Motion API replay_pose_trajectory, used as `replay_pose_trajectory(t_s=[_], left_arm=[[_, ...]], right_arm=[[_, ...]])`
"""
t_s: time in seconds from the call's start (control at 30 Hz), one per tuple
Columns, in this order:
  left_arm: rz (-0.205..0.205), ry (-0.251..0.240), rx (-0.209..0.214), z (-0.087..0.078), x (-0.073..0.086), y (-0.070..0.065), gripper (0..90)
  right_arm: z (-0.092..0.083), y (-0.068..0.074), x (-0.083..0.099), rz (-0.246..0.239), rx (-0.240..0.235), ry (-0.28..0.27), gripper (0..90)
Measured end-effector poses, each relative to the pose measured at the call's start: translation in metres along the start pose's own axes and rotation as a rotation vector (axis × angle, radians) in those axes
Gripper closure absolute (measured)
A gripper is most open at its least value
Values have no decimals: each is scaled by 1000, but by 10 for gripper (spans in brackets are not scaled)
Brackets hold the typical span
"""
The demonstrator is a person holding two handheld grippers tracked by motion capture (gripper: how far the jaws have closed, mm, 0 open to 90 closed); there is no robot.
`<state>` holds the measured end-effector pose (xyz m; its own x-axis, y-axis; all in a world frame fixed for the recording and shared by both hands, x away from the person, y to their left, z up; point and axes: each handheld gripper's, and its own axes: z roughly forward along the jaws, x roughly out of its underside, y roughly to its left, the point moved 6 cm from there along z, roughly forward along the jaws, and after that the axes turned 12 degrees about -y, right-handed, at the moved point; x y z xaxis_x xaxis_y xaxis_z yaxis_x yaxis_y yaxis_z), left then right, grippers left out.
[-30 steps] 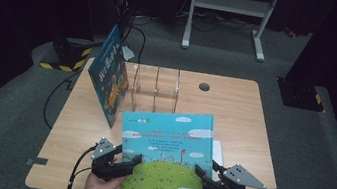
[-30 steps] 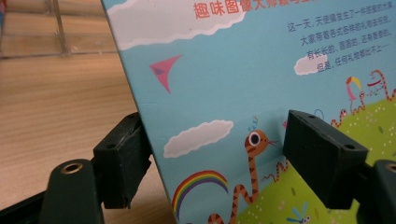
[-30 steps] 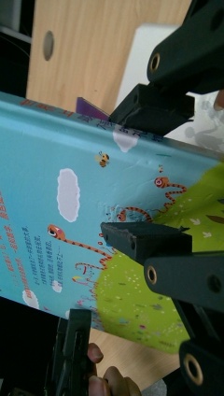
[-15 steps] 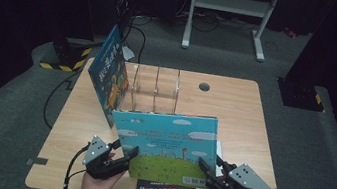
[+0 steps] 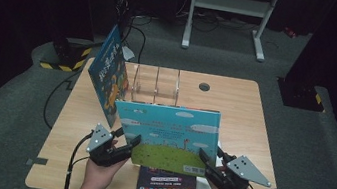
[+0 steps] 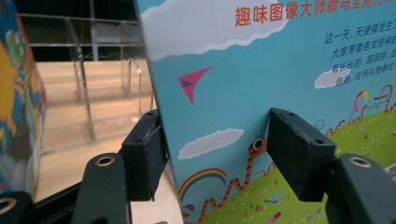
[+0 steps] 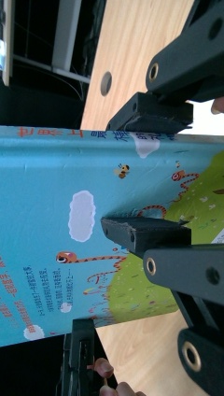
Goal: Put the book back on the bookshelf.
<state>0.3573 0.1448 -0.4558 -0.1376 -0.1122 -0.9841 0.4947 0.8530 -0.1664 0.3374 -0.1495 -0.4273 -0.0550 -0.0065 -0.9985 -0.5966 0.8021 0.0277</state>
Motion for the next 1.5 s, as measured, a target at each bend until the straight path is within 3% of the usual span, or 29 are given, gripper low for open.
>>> replay_pose_trajectory(t_s=[0.2,0.37,0.47,0.57,0.67,0.73,0.8,0.87,0.9,0.97,1.0,1.1,1.33,1.4,1.5], left_arm=[[40,-19,39,22,-3,0,387],[50,-24,94,38,-5,0,386],[65,-29,122,41,-5,2,385],[48,-9,146,43,-6,4,379],[39,22,129,44,-6,7,368],[56,46,91,46,-4,10,385],[48,49,75,46,-4,12,388],[38,36,87,46,-6,11,460],[47,41,87,46,-6,9,440],[88,90,70,50,-1,3,430],[94,84,59,50,-1,2,440],[53,96,48,50,0,5,456],[44,106,10,48,2,9,468],[24,107,25,48,2,5,475],[46,107,47,48,0,-3,475]], right_arm=[[-1,-12,4,2,39,-27,537],[-6,-16,5,-2,72,-49,545],[-12,-15,6,-7,66,-63,573],[-20,-10,7,-20,44,-86,615],[-28,0,7,-37,2,-115,662],[-31,8,7,-51,-34,-130,709],[-34,20,8,-46,-98,-129,754],[-34,26,12,-35,-142,-125,781],[-33,29,14,-39,-150,-123,786],[-32,36,16,-49,-160,-113,794],[-32,38,16,-48,-165,-109,797],[-29,45,18,-55,-167,-107,796],[-24,63,26,-117,-187,-118,764],[-23,65,27,-126,-178,-122,763],[-21,65,26,-129,-162,-114,765]])
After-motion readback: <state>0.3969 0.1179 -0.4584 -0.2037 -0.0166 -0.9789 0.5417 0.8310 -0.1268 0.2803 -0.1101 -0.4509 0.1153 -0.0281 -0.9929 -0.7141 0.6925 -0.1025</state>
